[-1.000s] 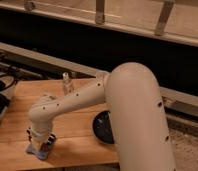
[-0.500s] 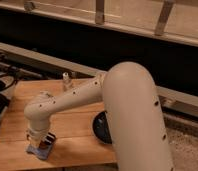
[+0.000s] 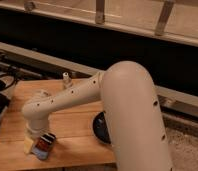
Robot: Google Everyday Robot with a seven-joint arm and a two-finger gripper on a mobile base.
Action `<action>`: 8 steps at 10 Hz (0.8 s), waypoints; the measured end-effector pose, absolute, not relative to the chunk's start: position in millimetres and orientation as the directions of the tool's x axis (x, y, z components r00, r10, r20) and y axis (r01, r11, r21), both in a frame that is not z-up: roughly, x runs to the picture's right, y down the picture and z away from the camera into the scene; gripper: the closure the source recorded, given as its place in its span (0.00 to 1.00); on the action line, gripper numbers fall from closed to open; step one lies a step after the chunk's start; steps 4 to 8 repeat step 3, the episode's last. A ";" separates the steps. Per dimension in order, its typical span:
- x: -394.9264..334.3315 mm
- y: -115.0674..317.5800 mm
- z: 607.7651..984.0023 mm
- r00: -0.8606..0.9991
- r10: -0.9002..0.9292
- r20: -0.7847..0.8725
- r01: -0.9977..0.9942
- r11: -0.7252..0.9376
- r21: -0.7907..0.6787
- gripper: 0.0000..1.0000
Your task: Place the pepper on the white sponge
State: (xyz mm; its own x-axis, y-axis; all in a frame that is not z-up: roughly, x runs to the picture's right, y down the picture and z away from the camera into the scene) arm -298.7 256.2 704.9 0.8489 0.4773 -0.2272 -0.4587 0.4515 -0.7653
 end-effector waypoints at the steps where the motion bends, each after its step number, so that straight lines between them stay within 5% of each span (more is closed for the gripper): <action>1: -295.7 246.1 700.2 0.835 0.501 -0.227 -0.484 0.474 -0.736 0.20; 8: -284.7 218.3 693.0 0.785 0.582 -0.215 -0.553 0.499 -0.667 0.20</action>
